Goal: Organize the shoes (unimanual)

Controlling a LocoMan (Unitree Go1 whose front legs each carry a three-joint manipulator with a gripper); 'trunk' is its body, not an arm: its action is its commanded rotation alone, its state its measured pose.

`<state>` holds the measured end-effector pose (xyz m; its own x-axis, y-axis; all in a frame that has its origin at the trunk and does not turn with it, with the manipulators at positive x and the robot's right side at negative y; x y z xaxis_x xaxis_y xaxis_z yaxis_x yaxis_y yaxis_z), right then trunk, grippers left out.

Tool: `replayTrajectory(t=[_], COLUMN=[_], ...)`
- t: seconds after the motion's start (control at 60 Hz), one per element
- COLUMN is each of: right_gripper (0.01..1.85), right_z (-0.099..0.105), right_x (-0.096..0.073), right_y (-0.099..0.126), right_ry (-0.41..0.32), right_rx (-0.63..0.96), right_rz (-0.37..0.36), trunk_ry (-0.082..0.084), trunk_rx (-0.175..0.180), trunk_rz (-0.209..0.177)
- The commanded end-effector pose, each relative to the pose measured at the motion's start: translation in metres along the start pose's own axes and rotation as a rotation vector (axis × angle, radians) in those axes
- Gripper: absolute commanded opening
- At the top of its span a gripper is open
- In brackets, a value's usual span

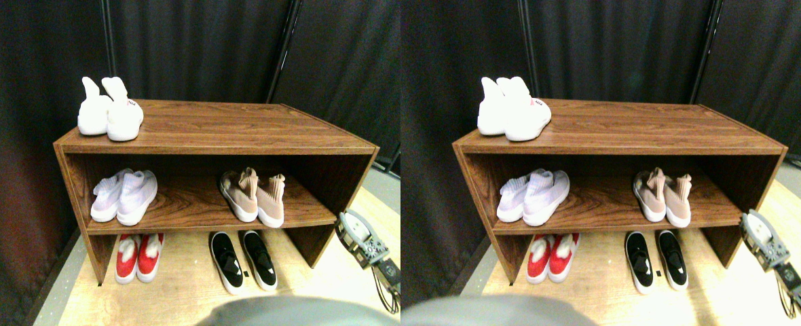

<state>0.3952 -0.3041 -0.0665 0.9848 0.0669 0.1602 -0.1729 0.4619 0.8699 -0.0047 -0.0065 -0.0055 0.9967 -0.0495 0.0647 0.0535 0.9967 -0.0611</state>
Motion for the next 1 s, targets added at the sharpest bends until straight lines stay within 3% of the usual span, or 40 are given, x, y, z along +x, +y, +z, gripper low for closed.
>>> replayTrajectory(t=[0.017,0.217,0.35,0.483,0.617,0.7,0.833,1.0], right_gripper=[0.06,0.06,0.06,0.06,0.06,0.06,0.06,0.06], right_z=[-0.008,-0.029,-0.043,-0.051,-0.056,-0.057,-0.063,-0.064], right_x=[-0.009,-0.017,-0.017,-0.009,0.006,0.013,0.029,0.048], right_y=[0.004,-0.026,-0.047,-0.070,-0.099,-0.112,-0.129,-0.142], right_ry=[0.024,0.052,0.037,-0.002,-0.028,-0.042,-0.135,-0.157], right_rx=[0.063,0.136,0.165,0.240,0.358,0.353,0.337,0.367], right_rz=[0.051,0.004,-0.053,-0.127,-0.196,-0.237,-0.319,-0.361], trunk_ry=[0.045,0.090,0.107,0.113,0.108,0.109,0.102,0.097], trunk_rx=[-0.027,-0.026,-0.030,-0.031,-0.037,-0.040,-0.044,-0.045], trunk_rz=[0.015,0.023,0.028,0.026,0.030,0.032,0.035,0.036])
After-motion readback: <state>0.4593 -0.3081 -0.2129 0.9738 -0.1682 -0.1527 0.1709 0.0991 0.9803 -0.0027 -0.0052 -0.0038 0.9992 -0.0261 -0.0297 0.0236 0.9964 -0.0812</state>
